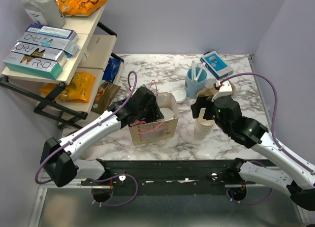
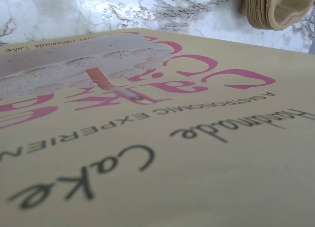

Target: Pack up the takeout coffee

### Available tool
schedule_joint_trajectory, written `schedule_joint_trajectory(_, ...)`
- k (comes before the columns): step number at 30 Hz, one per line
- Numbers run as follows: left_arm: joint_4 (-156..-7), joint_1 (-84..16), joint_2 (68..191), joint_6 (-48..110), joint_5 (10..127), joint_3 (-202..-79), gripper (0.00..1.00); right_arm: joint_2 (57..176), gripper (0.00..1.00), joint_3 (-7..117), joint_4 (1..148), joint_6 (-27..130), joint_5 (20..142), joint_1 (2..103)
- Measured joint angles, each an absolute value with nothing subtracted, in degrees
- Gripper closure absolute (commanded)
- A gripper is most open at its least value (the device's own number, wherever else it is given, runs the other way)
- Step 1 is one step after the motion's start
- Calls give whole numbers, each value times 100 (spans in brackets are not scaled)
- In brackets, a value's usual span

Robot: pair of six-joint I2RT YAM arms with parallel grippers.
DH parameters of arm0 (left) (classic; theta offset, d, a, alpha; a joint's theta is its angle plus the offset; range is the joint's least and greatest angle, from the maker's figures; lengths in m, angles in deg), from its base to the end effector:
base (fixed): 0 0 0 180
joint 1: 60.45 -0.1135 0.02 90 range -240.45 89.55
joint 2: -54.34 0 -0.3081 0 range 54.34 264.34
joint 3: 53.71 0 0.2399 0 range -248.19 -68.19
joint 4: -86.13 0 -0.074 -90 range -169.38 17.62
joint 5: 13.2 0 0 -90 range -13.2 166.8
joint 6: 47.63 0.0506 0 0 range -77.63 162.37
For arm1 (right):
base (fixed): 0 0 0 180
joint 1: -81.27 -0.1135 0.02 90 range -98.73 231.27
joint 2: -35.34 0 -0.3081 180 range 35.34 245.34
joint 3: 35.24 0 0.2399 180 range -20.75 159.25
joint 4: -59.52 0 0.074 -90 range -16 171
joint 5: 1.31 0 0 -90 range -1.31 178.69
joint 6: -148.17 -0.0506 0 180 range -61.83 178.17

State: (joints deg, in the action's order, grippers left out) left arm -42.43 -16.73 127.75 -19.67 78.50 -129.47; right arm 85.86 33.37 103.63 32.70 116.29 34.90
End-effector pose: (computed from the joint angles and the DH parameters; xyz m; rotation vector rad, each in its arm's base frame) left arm 0.1841 -0.1740 0.3245 -0.4262 2.5531 -0.7466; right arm 0.1266 0.0989 0.3737 -0.0598 1.9839 0.3287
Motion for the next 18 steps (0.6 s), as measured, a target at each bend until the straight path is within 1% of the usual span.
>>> schedule_joint_trajectory(18, -3863, -1564, 12547, -1956, 7931, -13266, 28, 8567, 0, 3337, 10361, 3267, 11626, 3488)
